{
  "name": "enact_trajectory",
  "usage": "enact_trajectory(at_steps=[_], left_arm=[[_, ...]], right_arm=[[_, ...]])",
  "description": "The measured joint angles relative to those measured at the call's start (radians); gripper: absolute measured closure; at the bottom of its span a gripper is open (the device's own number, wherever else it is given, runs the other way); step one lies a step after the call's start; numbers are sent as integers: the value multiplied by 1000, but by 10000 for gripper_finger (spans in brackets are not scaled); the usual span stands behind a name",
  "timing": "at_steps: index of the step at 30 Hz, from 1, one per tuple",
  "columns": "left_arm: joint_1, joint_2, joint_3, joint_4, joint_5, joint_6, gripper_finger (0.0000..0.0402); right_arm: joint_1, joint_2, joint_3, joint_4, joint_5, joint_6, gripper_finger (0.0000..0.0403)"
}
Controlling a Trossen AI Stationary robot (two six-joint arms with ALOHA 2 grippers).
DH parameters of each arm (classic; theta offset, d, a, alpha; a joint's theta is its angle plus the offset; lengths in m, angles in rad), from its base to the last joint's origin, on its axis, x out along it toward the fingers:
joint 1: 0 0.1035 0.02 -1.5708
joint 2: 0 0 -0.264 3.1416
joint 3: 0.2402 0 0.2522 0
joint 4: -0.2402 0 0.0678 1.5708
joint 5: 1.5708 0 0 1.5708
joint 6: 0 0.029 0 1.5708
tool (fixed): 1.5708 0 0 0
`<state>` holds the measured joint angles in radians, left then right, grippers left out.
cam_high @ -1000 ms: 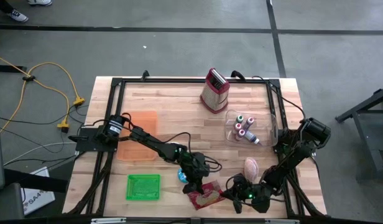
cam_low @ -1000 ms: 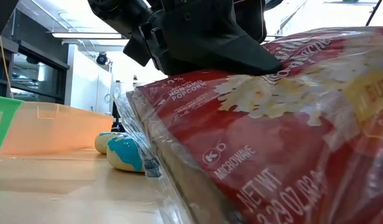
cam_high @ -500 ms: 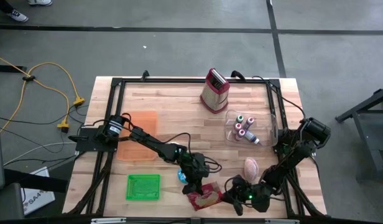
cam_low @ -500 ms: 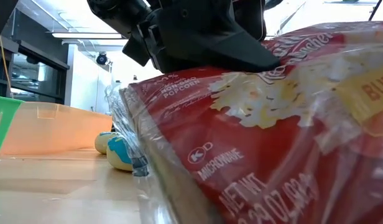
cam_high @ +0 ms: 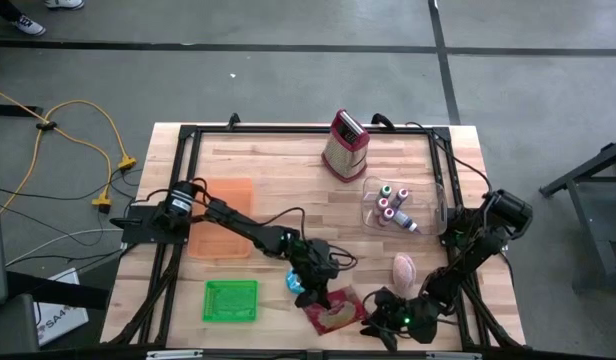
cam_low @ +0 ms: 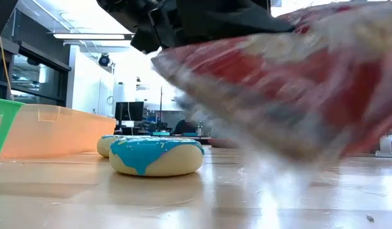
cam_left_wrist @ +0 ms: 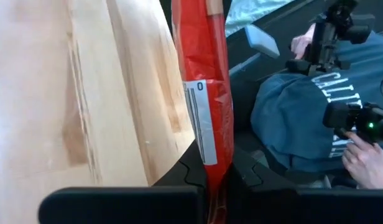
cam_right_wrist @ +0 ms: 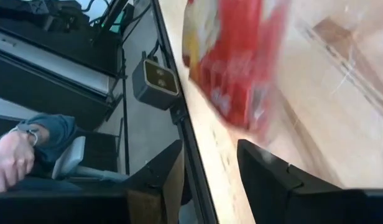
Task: Pick & Place Food Item
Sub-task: Put the popcorn bag into the orange bin
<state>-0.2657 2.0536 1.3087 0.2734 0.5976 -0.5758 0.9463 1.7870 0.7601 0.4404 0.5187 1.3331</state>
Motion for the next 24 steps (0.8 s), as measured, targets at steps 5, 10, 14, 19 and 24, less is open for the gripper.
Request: enact_trajectory(at_steps=[5, 10, 14, 19, 24], left_arm=[[26, -29, 0, -13, 0, -1, 391], [60, -82, 0, -14, 2, -1, 391], [95, -128, 0, -62, -16, -1, 390], [141, -194, 0, -233, -151, -1, 390], [174, -284, 0, -385, -254, 2, 390]], right_arm=[[23, 0, 0, 3, 6, 3, 264], [38, 0, 0, 5, 38, 2, 264], [38, 0, 0, 4, 46, 0, 264], [38, 0, 0, 5, 59, -41, 264], [37, 0, 0, 4, 59, -82, 264]])
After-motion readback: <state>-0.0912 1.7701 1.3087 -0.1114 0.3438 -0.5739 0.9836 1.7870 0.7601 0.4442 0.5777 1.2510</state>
